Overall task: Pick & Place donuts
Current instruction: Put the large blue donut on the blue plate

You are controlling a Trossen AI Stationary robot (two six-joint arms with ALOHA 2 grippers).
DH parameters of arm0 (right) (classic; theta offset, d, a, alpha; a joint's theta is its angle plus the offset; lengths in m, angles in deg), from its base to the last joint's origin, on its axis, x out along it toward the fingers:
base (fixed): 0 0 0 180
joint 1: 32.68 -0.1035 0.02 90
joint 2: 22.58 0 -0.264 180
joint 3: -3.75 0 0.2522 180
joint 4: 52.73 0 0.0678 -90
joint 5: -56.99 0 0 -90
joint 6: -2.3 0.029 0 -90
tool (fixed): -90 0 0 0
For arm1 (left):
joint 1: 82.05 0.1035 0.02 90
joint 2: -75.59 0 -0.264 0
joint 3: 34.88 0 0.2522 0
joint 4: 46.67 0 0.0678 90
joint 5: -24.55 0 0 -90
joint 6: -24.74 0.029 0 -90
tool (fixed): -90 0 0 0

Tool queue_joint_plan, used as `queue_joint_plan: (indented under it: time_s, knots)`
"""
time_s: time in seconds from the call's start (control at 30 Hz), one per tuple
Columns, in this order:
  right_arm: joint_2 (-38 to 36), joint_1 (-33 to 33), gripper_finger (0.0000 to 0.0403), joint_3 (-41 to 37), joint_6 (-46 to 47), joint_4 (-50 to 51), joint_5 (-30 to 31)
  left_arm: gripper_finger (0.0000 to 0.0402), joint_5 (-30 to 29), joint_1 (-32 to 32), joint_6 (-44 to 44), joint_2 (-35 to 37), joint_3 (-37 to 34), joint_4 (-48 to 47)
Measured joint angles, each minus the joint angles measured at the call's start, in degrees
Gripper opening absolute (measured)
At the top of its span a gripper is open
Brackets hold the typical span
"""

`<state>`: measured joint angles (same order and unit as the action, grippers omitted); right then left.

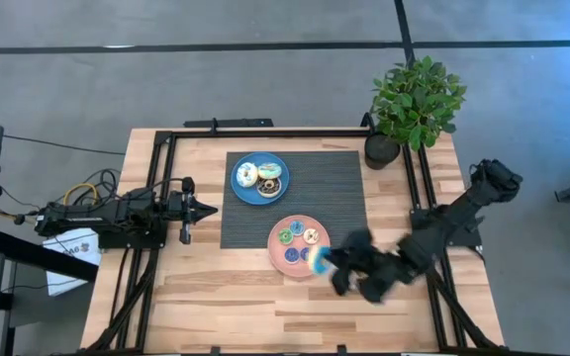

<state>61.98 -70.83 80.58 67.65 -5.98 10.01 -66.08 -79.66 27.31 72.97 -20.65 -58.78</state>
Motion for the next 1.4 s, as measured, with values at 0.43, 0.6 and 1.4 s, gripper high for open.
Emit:
queue_joint_plan:
  time_s: [0.43, 0.6, 1.4]
  knots:
    - [21.9, 29.0, 0.0041, 25.6, -44.0, -20.1, -15.6, 0.0000, 0.0, 0.0, 0.0, 0.0, 0.0, 0.0]
    - [35.5, 34.6, 0.0011, 48.7, -37.3, 8.9, -16.1, 0.0000, 0.0, 0.0, 0.0, 0.0, 0.0, 0.0]
    - [55.4, 43.7, 0.0034, 70.6, -33.8, 27.9, -19.0, 0.0000, 0.0, 0.0, 0.0, 0.0, 0.0, 0.0]
